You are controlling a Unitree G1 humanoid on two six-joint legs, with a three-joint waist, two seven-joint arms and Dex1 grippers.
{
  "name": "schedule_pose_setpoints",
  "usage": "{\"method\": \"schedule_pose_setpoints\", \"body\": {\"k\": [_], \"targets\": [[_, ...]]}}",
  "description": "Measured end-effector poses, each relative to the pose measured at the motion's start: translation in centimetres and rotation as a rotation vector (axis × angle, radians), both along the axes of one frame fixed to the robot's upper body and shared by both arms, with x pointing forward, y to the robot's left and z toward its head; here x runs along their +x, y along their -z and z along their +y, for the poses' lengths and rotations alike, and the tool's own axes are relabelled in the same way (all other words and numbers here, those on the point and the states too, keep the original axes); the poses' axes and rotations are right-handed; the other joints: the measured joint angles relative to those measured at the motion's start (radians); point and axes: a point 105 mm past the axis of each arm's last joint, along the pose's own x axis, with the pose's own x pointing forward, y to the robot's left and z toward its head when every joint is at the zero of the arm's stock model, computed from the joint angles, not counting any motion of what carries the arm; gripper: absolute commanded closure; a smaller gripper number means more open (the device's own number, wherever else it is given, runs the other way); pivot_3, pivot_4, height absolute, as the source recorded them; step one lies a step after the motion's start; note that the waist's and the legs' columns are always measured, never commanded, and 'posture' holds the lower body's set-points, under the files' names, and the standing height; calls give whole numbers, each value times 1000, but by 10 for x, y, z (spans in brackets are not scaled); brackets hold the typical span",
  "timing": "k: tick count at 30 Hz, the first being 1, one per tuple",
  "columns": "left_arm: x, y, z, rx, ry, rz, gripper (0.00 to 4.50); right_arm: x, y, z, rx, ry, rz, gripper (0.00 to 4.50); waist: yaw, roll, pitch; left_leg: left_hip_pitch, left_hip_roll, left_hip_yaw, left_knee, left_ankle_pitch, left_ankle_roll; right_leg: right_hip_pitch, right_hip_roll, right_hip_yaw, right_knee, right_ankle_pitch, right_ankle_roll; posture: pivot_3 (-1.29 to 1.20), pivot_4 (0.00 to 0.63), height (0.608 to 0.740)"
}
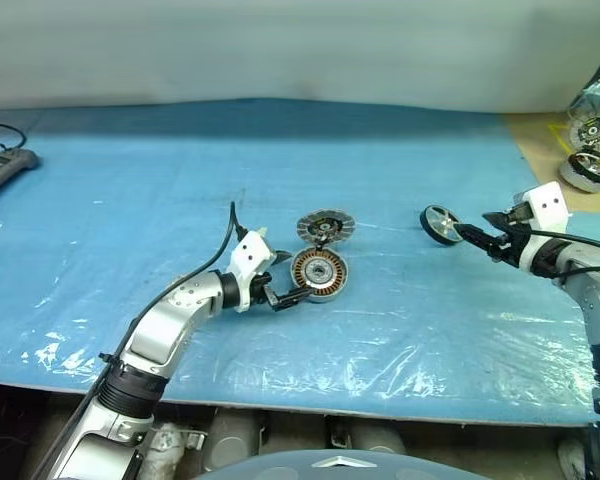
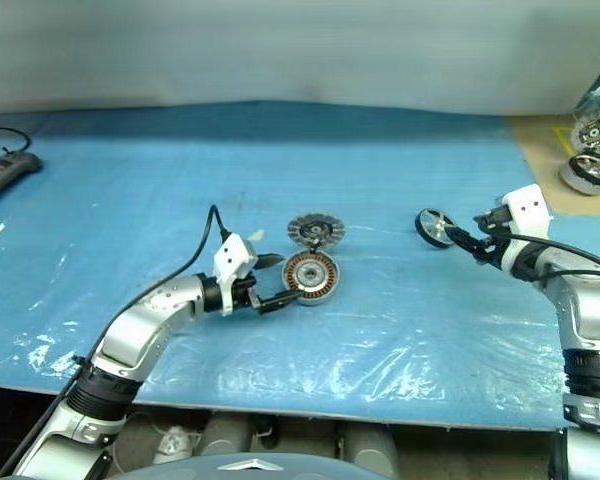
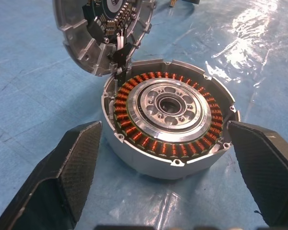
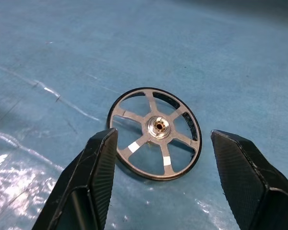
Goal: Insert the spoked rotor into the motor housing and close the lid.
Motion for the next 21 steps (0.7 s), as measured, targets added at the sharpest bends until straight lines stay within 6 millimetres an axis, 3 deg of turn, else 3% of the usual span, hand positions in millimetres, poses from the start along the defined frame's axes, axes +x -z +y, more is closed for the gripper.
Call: {"method": "schedule_pose_setpoints", "body": {"k": [8,11,21], "targets": [[1,-4,-5,-1,-2,-7,0,26,2,-2,50,111,8,1459,1,2,0,-3,0,0,1,0,0,-3,0,0,2,0,0,0,150,740],[0,-6,-5,-1,-1,-11,0,26,20,-4,29,118,76,1459,1,2,0,-5,0,0,2,0,0,-4,0,0,2,0,0,0,150,740],[-3,-4,-3,4,-2,-8,0,22,27,10,-34,-24,112,1459,1,2,0,-4,0,0,5,0,0,-5,0,0,7,0,0,0,150,740]]}}
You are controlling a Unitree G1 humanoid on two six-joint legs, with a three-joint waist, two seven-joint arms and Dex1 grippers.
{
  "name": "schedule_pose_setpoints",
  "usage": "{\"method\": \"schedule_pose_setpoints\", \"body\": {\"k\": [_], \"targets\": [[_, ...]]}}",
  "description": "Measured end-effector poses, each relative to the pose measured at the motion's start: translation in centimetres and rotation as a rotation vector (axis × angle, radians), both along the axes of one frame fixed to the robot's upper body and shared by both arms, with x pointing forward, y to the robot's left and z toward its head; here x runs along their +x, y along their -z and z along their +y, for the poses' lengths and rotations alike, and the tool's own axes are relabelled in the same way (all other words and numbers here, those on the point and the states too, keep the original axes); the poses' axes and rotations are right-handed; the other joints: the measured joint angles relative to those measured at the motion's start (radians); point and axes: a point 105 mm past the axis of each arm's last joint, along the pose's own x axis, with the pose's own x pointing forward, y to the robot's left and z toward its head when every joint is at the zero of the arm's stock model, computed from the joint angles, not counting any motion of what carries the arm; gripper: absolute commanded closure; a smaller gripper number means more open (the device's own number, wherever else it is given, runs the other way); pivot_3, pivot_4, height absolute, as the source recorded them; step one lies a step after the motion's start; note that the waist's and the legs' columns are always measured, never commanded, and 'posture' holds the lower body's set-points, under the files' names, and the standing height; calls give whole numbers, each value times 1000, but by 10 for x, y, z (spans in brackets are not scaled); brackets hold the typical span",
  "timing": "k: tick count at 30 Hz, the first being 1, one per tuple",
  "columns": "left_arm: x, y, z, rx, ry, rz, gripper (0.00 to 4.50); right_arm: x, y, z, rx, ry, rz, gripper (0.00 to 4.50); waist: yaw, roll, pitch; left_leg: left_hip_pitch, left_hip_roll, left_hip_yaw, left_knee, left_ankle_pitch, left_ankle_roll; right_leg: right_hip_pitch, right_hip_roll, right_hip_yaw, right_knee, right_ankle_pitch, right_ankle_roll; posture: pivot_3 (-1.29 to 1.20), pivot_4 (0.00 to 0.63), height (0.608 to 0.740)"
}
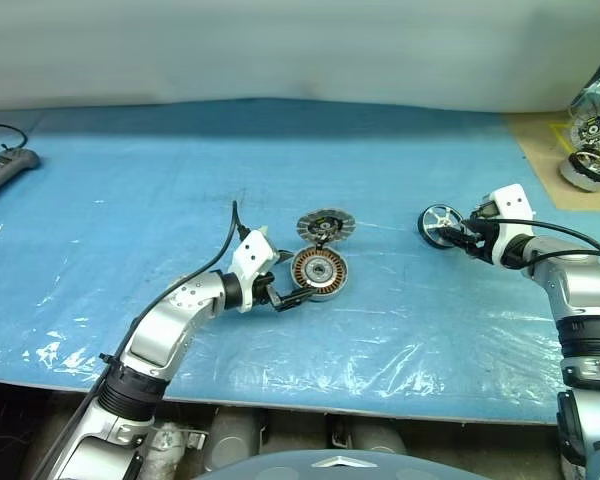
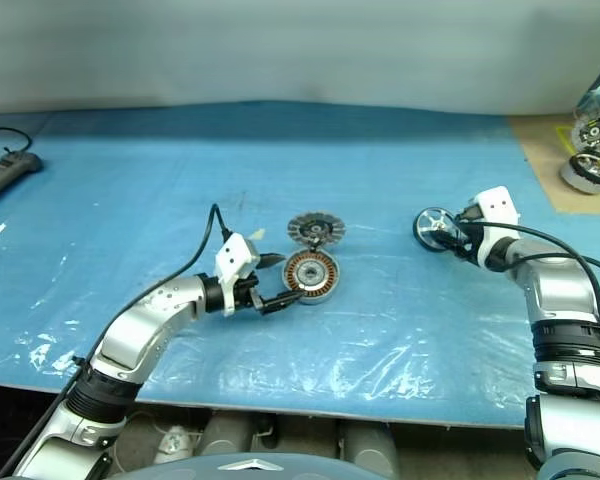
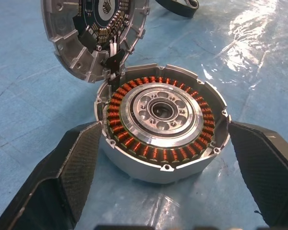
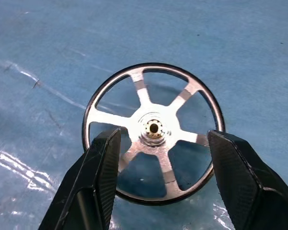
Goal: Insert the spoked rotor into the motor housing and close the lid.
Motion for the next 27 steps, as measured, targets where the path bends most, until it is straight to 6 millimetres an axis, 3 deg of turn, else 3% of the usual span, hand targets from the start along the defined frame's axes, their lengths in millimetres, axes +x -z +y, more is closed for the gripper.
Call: {"method": "schedule_pose_setpoints", "body": {"k": [13,21,24,27], "targets": [[9,-1,1,15,4,-12,0,5,10,6,-264,-130,-24,1459,0,-1,0,1,1,0,5,0,0,2,0,0,3,0,0,0,150,740],[1,8,3,18,4,-2,0,8,10,9,-307,-160,-21,1459,-1,-1,0,3,1,0,8,0,0,3,0,0,6,0,0,0,150,740],[2,7,2,21,-1,-1,0,7,13,12,-308,-188,-8,2093,-1,-1,0,3,1,0,8,0,0,4,0,0,6,0,0,0,150,740],[4,5,-2,20,1,-7,0,2,15,22,-300,-243,-5,3038,0,-1,0,3,1,0,8,0,0,4,0,0,6,0,0,0,150,740]]}}
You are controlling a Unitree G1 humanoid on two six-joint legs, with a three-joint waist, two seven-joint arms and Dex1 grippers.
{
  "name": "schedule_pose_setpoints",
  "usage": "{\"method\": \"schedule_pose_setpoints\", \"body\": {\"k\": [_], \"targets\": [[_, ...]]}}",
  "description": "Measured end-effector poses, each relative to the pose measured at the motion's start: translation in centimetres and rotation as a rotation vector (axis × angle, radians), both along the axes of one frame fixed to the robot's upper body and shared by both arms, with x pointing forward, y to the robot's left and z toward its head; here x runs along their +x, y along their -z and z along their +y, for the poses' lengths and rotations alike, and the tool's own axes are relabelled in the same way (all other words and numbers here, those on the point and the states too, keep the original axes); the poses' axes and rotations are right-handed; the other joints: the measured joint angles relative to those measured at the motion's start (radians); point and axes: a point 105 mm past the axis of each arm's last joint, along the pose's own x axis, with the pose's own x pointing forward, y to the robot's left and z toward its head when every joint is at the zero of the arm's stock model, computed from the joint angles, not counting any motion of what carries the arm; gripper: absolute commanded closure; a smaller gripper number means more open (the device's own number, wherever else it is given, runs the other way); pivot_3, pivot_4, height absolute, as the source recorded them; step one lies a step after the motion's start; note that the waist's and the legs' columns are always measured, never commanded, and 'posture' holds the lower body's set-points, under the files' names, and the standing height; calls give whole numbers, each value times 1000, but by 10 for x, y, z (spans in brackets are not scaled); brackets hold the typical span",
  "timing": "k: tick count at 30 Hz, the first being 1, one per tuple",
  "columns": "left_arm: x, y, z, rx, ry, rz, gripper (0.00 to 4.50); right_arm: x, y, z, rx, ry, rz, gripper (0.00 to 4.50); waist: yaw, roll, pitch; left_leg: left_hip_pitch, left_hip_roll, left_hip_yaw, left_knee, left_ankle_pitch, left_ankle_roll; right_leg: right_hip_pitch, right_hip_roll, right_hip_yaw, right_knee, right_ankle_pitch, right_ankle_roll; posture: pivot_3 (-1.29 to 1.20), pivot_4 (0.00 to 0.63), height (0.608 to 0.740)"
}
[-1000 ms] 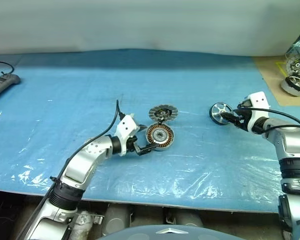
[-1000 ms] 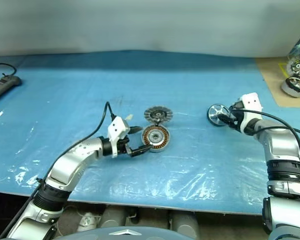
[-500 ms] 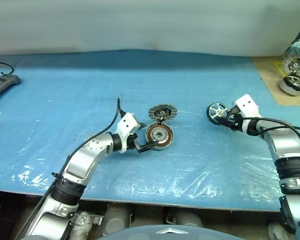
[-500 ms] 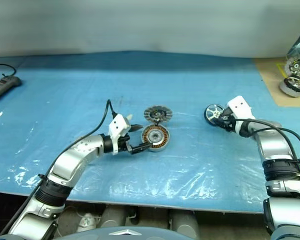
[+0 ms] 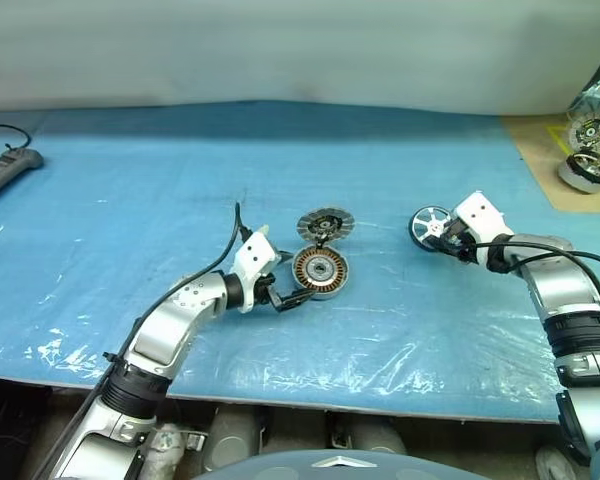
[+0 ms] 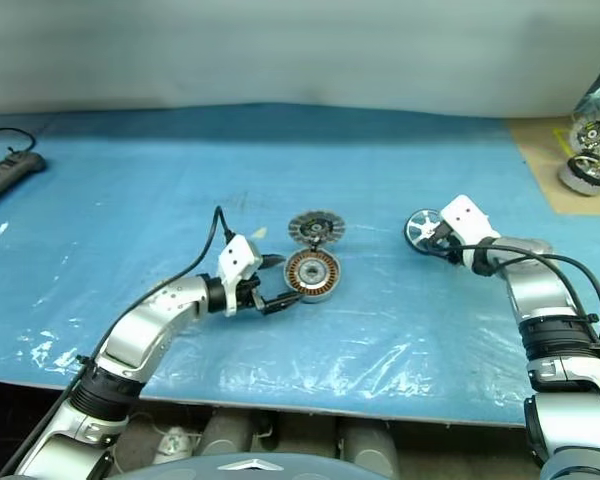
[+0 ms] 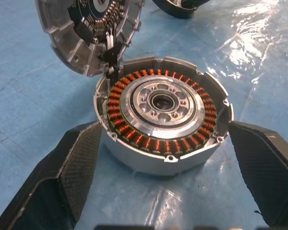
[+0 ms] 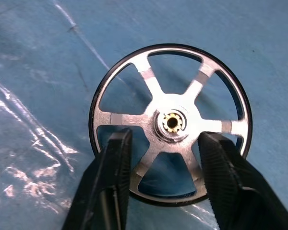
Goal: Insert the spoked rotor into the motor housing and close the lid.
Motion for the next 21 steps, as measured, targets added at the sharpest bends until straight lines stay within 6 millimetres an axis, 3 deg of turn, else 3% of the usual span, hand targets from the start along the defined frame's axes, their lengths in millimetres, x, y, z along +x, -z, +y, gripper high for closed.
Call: {"method": "schedule_pose_setpoints", "body": {"k": [12,17,21], "targets": [[-1,1,-1,7,10,1,0,-8,-3,5,46,11,2,3080,2,-1,0,3,0,0,0,0,0,3,0,0,-1,0,0,0,150,740],[0,-3,0,-9,9,2,0,-41,-11,31,260,-90,32,3080,4,0,0,0,0,0,-4,0,0,-1,0,0,-3,0,0,0,150,740],[5,-10,0,-19,11,-15,0,-67,-29,55,425,-192,63,3080,1,1,1,-2,0,0,-4,0,0,-3,0,0,-3,0,0,0,150,740]]}}
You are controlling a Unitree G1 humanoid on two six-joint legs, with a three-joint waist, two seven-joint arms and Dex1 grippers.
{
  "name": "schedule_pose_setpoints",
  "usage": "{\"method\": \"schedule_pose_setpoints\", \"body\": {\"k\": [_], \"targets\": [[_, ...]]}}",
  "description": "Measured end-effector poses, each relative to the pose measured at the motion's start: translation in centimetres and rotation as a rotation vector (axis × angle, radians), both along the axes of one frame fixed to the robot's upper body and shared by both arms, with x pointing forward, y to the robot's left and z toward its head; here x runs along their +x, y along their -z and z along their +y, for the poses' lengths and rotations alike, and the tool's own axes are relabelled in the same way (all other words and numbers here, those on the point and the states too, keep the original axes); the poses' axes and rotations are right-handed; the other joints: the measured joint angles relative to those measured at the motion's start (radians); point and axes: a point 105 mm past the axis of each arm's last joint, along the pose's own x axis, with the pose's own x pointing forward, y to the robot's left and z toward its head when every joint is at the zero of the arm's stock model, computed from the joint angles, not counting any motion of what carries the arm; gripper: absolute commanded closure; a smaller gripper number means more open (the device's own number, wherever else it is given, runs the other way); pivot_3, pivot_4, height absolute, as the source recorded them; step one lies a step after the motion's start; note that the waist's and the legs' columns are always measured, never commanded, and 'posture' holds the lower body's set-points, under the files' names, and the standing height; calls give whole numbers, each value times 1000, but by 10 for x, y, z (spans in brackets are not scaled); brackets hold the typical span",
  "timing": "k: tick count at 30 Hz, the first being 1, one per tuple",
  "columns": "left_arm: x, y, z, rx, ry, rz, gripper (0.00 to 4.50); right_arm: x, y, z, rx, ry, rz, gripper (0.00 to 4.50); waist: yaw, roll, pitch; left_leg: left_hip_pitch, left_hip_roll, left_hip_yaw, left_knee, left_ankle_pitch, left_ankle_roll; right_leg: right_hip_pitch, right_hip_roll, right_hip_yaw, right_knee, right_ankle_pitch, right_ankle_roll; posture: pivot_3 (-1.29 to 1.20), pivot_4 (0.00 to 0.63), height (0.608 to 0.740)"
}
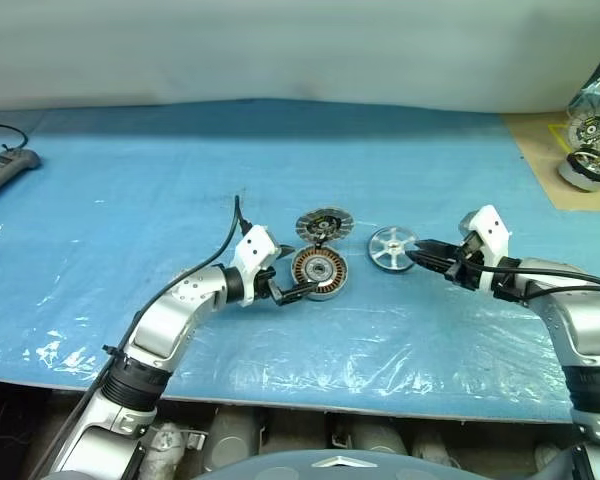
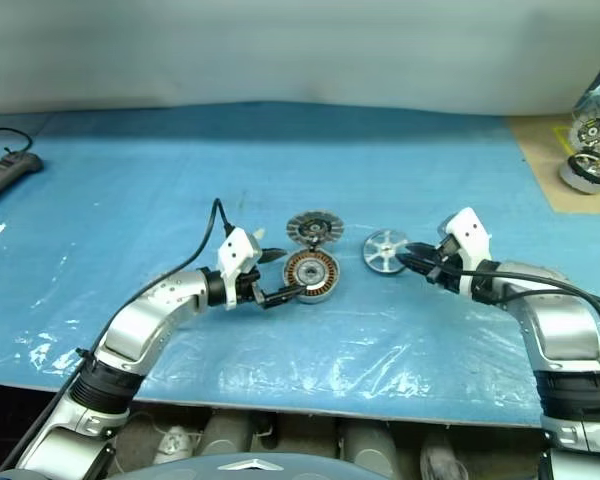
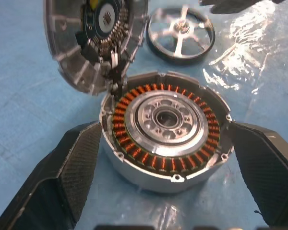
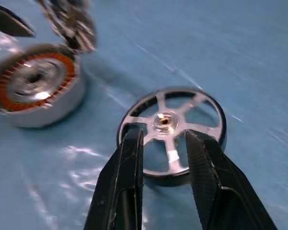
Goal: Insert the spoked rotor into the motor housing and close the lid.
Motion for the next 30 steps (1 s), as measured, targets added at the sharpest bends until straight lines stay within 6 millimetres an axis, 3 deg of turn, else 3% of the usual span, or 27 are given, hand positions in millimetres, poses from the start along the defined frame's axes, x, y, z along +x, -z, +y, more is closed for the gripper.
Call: {"method": "schedule_pose_setpoints", "body": {"k": [4,7,10,14,17,19,22,27,30], "targets": [[5,3,2,13,5,15,0,-18,7,23,72,-72,65,3080,1,0,0,1,0,0,0,0,0,1,0,0,-1,0,0,0,150,740],[5,1,3,18,11,11,0,-15,17,28,38,-53,75,3080,1,0,0,0,0,0,-1,0,-1,0,0,0,-1,0,0,0,150,740],[6,2,7,33,7,10,0,-8,15,26,24,-23,51,3080,0,0,0,-1,0,0,-1,0,-1,-1,0,0,-1,0,0,0,150,740],[4,3,11,43,3,9,0,3,-15,31,68,-45,-42,3080,-1,0,0,-2,0,0,-3,0,-1,-2,0,0,-2,0,0,0,150,740],[3,5,11,42,2,17,0,11,-45,32,24,-82,-136,2471,0,0,0,-2,0,0,-3,0,-1,-2,0,0,-2,0,0,0,150,740],[2,6,10,40,0,18,0,13,-55,26,-59,-97,-177,1801,7,0,0,-2,0,0,-3,0,-1,-1,0,-1,-3,0,0,0,150,740],[3,4,8,31,3,15,0,14,-43,18,-160,-135,-129,800,10,0,0,-2,0,0,-3,0,0,0,0,-1,-5,0,0,0,150,740],[4,2,6,25,4,12,0,19,-4,3,-246,-132,-25,800,3,0,0,-3,0,0,-3,0,0,-2,0,-1,-5,0,1,0,150,740],[4,2,6,24,-2,12,0,28,5,-6,-257,-97,-6,800,-2,0,1,-4,0,0,-3,0,0,-2,0,-1,-4,0,1,0,150,740]]}}
